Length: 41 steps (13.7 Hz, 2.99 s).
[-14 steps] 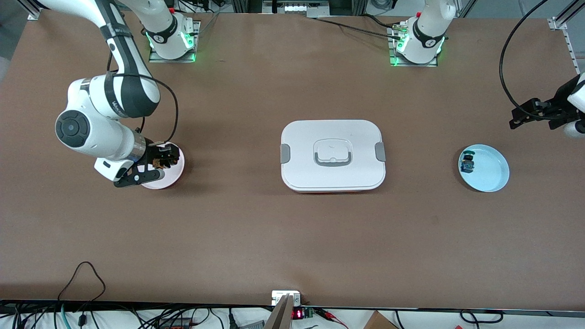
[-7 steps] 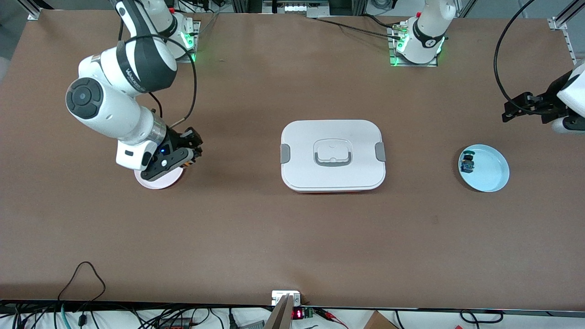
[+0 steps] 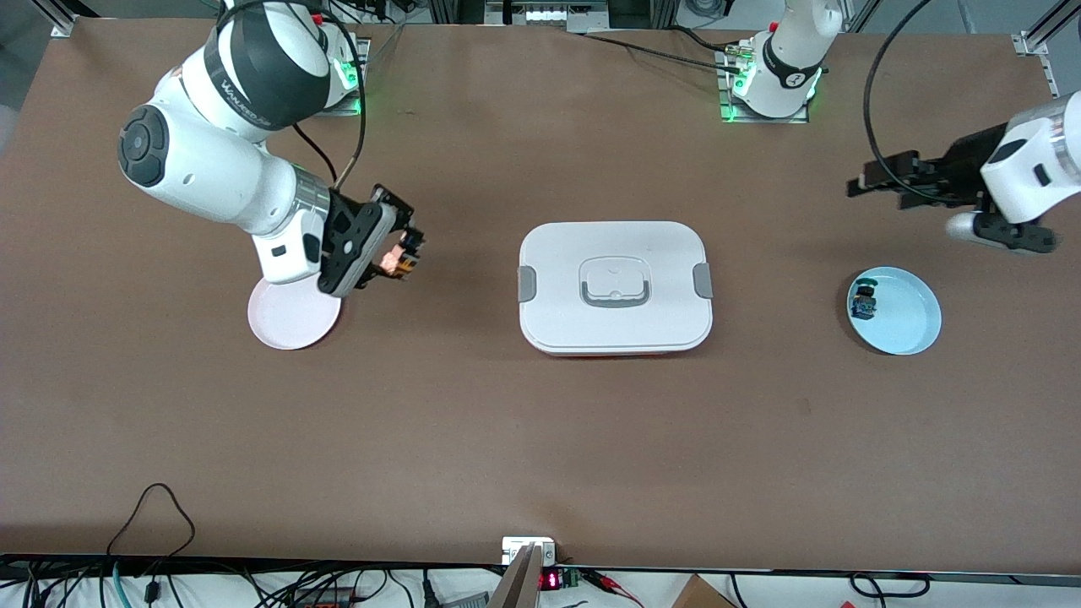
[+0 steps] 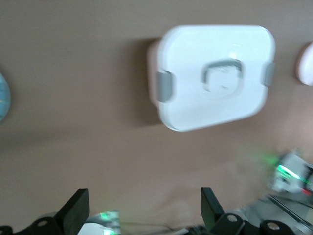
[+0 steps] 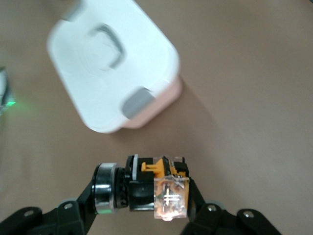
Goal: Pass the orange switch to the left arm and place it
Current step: 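Lift the switch over the box with the right gripper while the left gripper approaches, then grasp the orange switch with the left gripper and open the right gripper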
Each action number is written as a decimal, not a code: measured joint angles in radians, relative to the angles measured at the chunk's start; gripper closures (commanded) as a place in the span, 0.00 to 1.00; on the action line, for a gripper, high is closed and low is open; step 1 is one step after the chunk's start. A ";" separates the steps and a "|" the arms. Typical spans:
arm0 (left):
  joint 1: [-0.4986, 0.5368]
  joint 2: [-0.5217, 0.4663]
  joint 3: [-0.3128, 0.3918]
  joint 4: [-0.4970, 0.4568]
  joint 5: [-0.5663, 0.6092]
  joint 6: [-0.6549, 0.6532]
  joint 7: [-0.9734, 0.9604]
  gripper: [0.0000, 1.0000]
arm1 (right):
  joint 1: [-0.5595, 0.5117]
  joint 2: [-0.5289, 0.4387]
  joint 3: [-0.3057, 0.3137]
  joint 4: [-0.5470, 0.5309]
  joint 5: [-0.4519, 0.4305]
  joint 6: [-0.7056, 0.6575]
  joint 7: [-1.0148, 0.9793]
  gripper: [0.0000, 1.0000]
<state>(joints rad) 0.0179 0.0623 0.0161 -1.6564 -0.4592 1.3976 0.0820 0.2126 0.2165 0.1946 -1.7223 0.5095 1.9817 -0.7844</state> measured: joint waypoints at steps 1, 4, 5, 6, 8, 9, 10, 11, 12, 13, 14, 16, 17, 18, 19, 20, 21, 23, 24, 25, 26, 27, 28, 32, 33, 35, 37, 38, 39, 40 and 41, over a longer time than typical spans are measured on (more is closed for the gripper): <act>-0.001 0.024 -0.001 0.000 -0.092 -0.033 0.000 0.00 | 0.001 0.001 0.000 0.000 0.053 -0.001 -0.091 1.00; -0.002 0.094 -0.004 0.002 -0.349 -0.106 0.002 0.00 | 0.011 0.007 0.002 -0.001 0.193 -0.001 -0.316 1.00; -0.003 0.114 -0.006 0.001 -0.427 -0.115 0.002 0.00 | 0.022 0.009 0.002 -0.002 0.236 -0.001 -0.387 1.00; -0.003 0.137 -0.015 -0.001 -0.527 -0.124 0.004 0.00 | 0.037 0.011 0.003 -0.002 0.293 -0.001 -0.455 1.00; -0.008 0.182 -0.055 -0.006 -0.696 -0.099 0.010 0.00 | 0.059 0.020 0.003 -0.004 0.432 -0.001 -0.573 1.00; -0.019 0.198 -0.076 -0.016 -0.752 -0.045 0.047 0.00 | 0.065 0.028 0.003 -0.004 0.518 -0.001 -0.628 1.00; -0.030 0.207 -0.097 -0.042 -0.818 0.015 0.117 0.00 | 0.067 0.039 0.003 -0.005 0.598 -0.001 -0.684 1.00; -0.037 0.209 -0.120 -0.091 -0.911 0.070 0.198 0.00 | 0.067 0.052 0.003 -0.006 0.678 -0.001 -0.747 1.00; -0.041 0.210 -0.148 -0.153 -1.005 0.129 0.288 0.00 | 0.067 0.066 0.003 -0.006 0.750 -0.001 -0.812 1.00; -0.043 0.209 -0.185 -0.208 -1.070 0.193 0.367 0.00 | 0.068 0.078 0.003 -0.007 0.807 -0.001 -0.873 1.00; -0.044 0.206 -0.228 -0.249 -1.113 0.264 0.421 0.00 | 0.071 0.087 0.003 -0.007 0.852 -0.001 -0.924 1.00; -0.047 0.186 -0.317 -0.299 -1.204 0.389 0.455 0.00 | 0.084 0.094 0.003 -0.007 0.932 -0.001 -0.983 1.00; -0.048 0.172 -0.355 -0.312 -1.251 0.456 0.457 0.00 | 0.094 0.094 0.003 -0.007 0.970 -0.002 -0.996 1.00; -0.049 0.160 -0.391 -0.319 -1.303 0.538 0.457 0.00 | 0.107 0.094 0.004 -0.007 1.005 -0.002 -1.001 1.00; -0.049 0.152 -0.429 -0.322 -1.362 0.611 0.457 0.00 | 0.123 0.095 0.004 -0.007 1.033 -0.001 -1.002 1.00; -0.050 0.146 -0.463 -0.324 -1.402 0.659 0.458 0.00 | 0.138 0.097 0.004 -0.007 1.051 -0.001 -1.002 1.00; -0.050 0.142 -0.487 -0.327 -1.418 0.685 0.460 0.00 | 0.152 0.102 0.004 -0.007 1.060 0.001 -1.002 1.00; -0.049 0.136 -0.498 -0.328 -1.426 0.694 0.460 0.00 | 0.167 0.113 0.004 -0.007 1.066 0.012 -1.003 1.00; -0.045 0.133 -0.497 -0.328 -1.426 0.694 0.460 0.00 | 0.168 0.116 0.004 -0.007 1.067 0.015 -1.003 1.00; -0.043 0.127 -0.497 -0.328 -1.426 0.694 0.459 0.00 | 0.168 0.117 0.003 -0.007 1.067 0.019 -1.003 1.00; -0.043 0.119 -0.497 -0.330 -1.426 0.694 0.457 0.00 | 0.169 0.117 0.003 -0.007 1.068 0.027 -1.003 1.00; -0.044 0.109 -0.499 -0.336 -1.426 0.694 0.454 0.00 | 0.170 0.117 0.003 -0.007 1.070 0.038 -1.003 1.00; -0.044 0.102 -0.505 -0.342 -1.426 0.694 0.453 0.00 | 0.171 0.117 0.003 -0.007 1.071 0.043 -1.003 1.00; -0.044 0.076 -0.516 -0.382 -1.426 0.694 0.455 0.23 | 0.173 0.117 0.003 -0.007 1.073 0.052 -1.003 1.00; -0.043 0.067 -0.515 -0.397 -1.426 0.694 0.455 0.31 | 0.174 0.117 0.003 -0.007 1.073 0.054 -1.003 1.00; -0.043 0.055 -0.515 -0.411 -1.426 0.694 0.455 0.31 | 0.178 0.117 0.003 -0.007 1.073 0.064 -1.003 1.00; -0.042 0.049 -0.515 -0.415 -1.426 0.696 0.455 0.31 | 0.185 0.117 0.004 -0.007 1.073 0.074 -1.003 1.00; -0.041 0.049 -0.515 -0.415 -1.426 0.699 0.455 0.31 | 0.186 0.117 0.004 -0.007 1.073 0.076 -1.003 1.00; -0.039 0.049 -0.514 -0.415 -1.426 0.701 0.455 0.36 | 0.187 0.117 0.003 -0.007 1.073 0.076 -1.003 1.00; -0.035 0.049 -0.514 -0.415 -1.426 0.702 0.455 0.40 | 0.187 0.117 0.003 -0.007 1.073 0.076 -1.003 1.00; -0.029 0.049 -0.514 -0.415 -1.426 0.702 0.455 0.41 | 0.187 0.117 0.003 -0.007 1.073 0.076 -1.003 1.00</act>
<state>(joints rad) -0.0108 0.1111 -0.4976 -2.0715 -1.8853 2.0996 0.5372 0.3992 0.3332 0.1981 -1.7291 1.5828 2.0582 -1.7874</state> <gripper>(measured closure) 0.352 0.273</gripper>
